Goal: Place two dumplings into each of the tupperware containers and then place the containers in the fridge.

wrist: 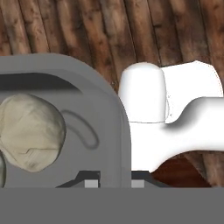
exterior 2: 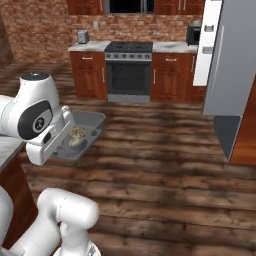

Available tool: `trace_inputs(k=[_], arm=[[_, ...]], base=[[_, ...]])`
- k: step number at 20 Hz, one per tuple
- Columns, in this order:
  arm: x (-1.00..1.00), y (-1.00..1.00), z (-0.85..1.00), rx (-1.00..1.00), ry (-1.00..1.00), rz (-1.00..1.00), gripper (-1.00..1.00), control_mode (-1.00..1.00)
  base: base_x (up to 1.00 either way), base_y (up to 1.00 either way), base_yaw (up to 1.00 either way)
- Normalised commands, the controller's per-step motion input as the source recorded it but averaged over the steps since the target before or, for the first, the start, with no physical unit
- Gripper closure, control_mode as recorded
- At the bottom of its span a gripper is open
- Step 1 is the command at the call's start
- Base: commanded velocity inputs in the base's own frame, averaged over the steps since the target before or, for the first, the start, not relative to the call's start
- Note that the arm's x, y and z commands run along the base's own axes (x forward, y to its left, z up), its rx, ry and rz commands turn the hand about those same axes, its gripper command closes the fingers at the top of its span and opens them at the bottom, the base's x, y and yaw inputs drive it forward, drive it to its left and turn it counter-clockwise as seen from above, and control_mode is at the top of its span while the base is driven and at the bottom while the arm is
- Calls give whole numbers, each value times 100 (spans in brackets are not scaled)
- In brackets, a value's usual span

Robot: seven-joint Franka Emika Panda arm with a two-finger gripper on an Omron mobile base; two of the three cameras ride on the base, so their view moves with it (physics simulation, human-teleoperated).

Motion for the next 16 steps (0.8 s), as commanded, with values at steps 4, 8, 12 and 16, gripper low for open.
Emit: trace_inputs(k=[4,8,12,16], arm=[[0,0,0,0,0,0,100,100],[0,0,0,0,0,0,100,100],[0,0,0,0,0,0,100,100],[0,0,0,0,0,0,100,100]], base=[[100,-13,1],[100,-15,1],[100,-13,0],[100,-8,0]])
